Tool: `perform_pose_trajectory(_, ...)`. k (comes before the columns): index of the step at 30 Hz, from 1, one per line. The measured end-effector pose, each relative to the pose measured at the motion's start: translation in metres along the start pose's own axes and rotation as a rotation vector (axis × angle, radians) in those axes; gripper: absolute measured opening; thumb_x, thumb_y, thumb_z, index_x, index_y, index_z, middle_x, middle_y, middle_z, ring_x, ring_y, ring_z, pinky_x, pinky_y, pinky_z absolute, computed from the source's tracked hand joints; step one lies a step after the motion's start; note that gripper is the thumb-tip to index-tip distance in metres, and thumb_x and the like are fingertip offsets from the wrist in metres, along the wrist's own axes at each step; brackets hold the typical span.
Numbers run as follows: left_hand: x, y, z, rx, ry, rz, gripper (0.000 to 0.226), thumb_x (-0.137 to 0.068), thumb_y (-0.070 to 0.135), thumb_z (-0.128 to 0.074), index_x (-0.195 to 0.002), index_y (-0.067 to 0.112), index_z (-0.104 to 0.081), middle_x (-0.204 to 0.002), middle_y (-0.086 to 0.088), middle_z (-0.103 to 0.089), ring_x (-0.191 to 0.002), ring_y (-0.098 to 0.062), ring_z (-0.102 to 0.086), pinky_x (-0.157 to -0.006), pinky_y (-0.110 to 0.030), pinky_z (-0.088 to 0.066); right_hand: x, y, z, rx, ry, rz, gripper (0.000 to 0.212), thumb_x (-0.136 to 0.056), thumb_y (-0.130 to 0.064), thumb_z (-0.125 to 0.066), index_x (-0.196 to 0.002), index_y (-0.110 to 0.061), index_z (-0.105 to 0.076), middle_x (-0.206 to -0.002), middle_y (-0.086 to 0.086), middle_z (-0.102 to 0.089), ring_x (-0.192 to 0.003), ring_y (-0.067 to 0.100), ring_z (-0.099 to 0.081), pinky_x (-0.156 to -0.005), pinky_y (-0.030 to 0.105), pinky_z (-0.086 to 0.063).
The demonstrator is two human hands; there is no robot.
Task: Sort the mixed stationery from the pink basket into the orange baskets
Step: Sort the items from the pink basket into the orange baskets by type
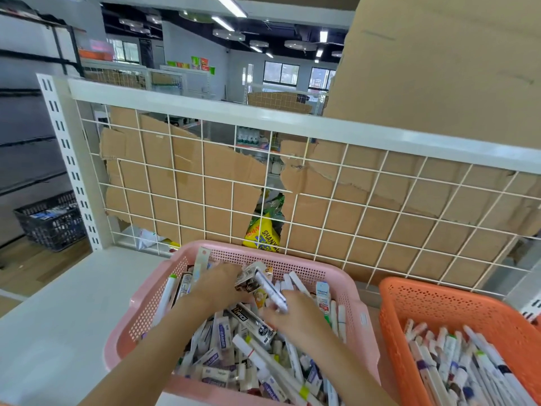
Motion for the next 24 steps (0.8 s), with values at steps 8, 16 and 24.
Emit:
perform_pose_trajectory(8, -0.004, -0.007, -0.003, 0.058, 0.033, 0.016, 0.034, -0.080, 0.034, -0.070, -0.107, 0.014, -0.061, -0.103, -0.005, -0.063, -0.089, -0.021, -0.057, -0.077, -0.032, -0.049, 0.005, -0.010, -0.014, 0.087, -0.216, -0.060, 0.031, -0.088, -0.035, -0.062, -0.083, -0.013, -0.040, -0.076, 0.003, -0.042, -0.062, 0.017, -0.041, -0.052, 0.029, -0.028)
perform_pose_trajectory(16, 0.005, -0.010, 0.021, 0.255, 0.249, 0.034, 0.036, -0.090, 0.038, -0.059, -0.068, 0.020, -0.037, -0.059, 0.005, -0.040, -0.054, -0.016, -0.040, -0.047, -0.030, -0.024, 0.023, 0.007, 0.015, -0.119, -0.252, -0.141, 0.043, -0.097, -0.011, -0.042, -0.139, -0.008, -0.033, -0.059, -0.003, -0.062, -0.048, 0.007, -0.055, -0.057, 0.021, -0.045)
perform_pose_trajectory(24, 0.013, -0.002, 0.037, 0.393, 0.488, -0.075, 0.022, -0.098, 0.031, -0.040, -0.090, 0.011, -0.040, -0.070, -0.005, -0.058, -0.064, -0.029, -0.057, -0.054, -0.035, -0.041, 0.034, 0.041, 0.048, -0.228, 0.005, -0.194, 0.030, -0.088, -0.001, -0.037, -0.105, -0.019, -0.053, -0.057, 0.000, -0.061, -0.042, 0.009, -0.053, -0.046, 0.024, -0.043)
Point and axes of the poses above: each hand's wrist, its own x-axis away from the middle knuckle, its own z-axis out of the back of the hand, y = z × x, the point moved 5 cm from there along -x, towards the middle knuckle
